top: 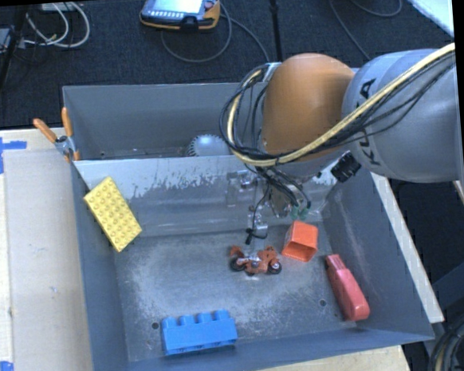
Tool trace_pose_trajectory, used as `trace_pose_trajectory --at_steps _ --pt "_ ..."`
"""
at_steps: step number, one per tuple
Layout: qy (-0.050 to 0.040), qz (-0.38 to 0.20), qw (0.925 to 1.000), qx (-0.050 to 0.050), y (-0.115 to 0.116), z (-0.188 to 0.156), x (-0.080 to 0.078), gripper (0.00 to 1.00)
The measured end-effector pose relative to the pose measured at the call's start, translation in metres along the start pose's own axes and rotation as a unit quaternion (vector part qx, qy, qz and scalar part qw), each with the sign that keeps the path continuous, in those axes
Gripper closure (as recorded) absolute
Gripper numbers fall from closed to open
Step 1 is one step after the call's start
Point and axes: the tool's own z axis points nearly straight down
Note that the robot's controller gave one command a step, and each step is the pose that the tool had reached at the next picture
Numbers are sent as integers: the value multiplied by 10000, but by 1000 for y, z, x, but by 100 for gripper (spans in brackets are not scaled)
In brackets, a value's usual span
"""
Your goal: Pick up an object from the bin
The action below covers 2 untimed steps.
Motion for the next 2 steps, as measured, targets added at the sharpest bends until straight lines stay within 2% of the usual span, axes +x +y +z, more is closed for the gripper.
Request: trace_pose_trajectory --at_steps 1,2 --pt "12 -662 9978 6 -29 50 26 0" --pt "4 -623 9981 -5 -50 109 49 100"
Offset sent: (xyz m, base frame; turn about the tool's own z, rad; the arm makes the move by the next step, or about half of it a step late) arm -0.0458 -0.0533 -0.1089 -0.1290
